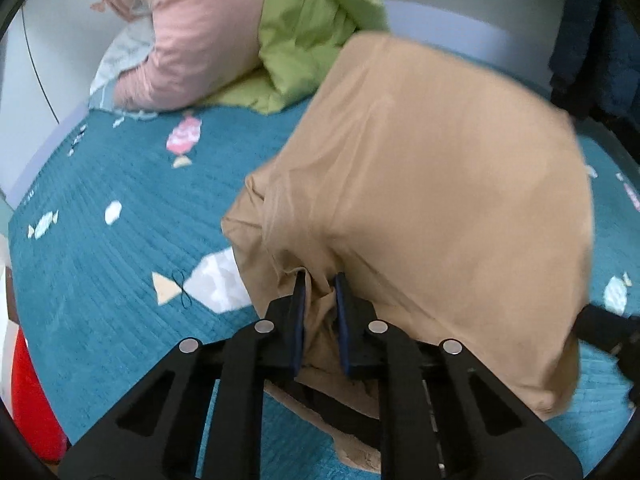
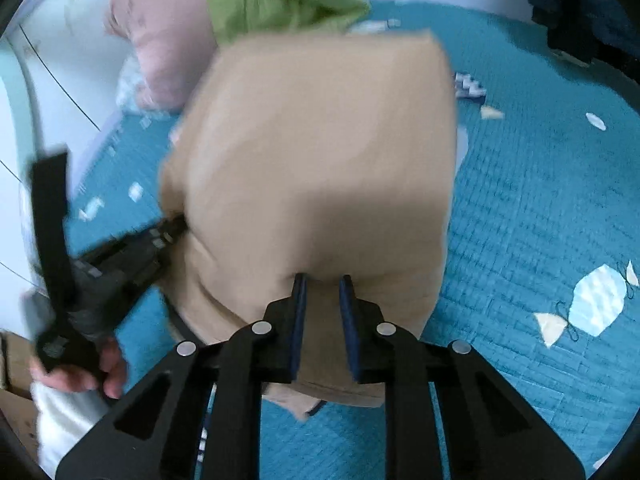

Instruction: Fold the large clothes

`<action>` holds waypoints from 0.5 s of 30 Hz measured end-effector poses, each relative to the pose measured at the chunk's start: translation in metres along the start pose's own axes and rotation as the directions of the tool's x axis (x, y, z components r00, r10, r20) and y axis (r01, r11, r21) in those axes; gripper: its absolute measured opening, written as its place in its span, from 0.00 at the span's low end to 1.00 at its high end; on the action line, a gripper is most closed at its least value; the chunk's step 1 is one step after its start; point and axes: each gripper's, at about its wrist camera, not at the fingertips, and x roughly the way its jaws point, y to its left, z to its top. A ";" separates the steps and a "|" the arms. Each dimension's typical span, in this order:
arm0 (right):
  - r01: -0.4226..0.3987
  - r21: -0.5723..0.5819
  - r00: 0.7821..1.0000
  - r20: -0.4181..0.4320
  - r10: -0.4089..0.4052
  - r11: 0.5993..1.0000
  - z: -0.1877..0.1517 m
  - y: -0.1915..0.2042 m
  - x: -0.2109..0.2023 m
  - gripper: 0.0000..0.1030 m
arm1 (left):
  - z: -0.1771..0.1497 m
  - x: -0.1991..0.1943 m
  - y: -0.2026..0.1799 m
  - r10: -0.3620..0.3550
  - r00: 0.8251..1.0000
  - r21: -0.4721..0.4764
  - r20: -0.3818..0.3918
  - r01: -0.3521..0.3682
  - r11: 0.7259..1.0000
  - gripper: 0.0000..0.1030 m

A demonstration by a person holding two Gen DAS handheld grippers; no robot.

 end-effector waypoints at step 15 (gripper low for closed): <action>0.118 0.022 0.993 0.026 -0.119 0.993 0.048 -0.034 0.053 0.15 | 0.064 -0.002 -0.042 -0.064 0.989 0.049 0.131 0.058 0.997 0.11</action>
